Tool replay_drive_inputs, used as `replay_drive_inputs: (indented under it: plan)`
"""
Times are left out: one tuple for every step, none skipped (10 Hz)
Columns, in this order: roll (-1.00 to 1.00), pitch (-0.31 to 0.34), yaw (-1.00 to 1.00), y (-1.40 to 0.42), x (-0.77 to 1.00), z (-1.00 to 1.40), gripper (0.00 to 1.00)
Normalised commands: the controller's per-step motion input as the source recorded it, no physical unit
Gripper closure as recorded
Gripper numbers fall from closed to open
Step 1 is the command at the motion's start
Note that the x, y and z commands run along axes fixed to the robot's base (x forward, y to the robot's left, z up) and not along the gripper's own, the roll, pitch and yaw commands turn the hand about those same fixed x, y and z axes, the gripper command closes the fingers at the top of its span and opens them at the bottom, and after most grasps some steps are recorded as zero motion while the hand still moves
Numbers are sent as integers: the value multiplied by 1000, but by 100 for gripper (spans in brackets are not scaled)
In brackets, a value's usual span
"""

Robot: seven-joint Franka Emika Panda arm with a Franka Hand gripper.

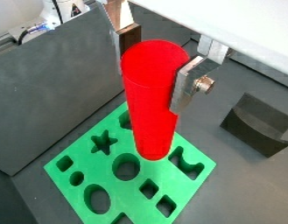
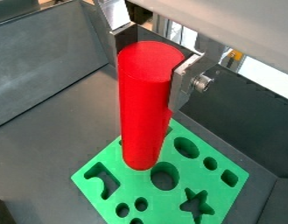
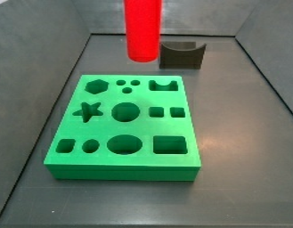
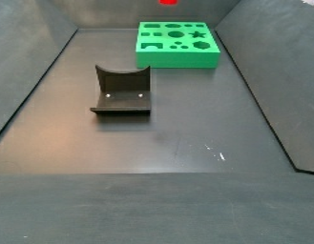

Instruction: Insert the round object.

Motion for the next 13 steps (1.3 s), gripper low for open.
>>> replay_drive_inputs:
  plan:
    - [13,0,0,0,-160,-251,100]
    - [-11,0,0,0,-574,-674,100]
    - [-130,0,-89,0,-614,-714,100]
    - [-136,0,-163,0,-634,-589,100]
    - [-133,-23,-166,-9,-483,-526,100]
    - [-171,-59,-146,-103,-366,-554,100]
    - [-303,-84,-89,-131,-34,-403,100]
    - [-283,-110,0,-120,60,-340,100]
    - [-184,-61,0,-111,151,-317,100]
    - [-164,-64,-20,-189,100,-229,100]
    - [-153,-76,-120,-246,43,-154,100]
    - [-139,-50,-240,-220,120,-111,100]
    - [-74,0,-277,-109,183,-89,100]
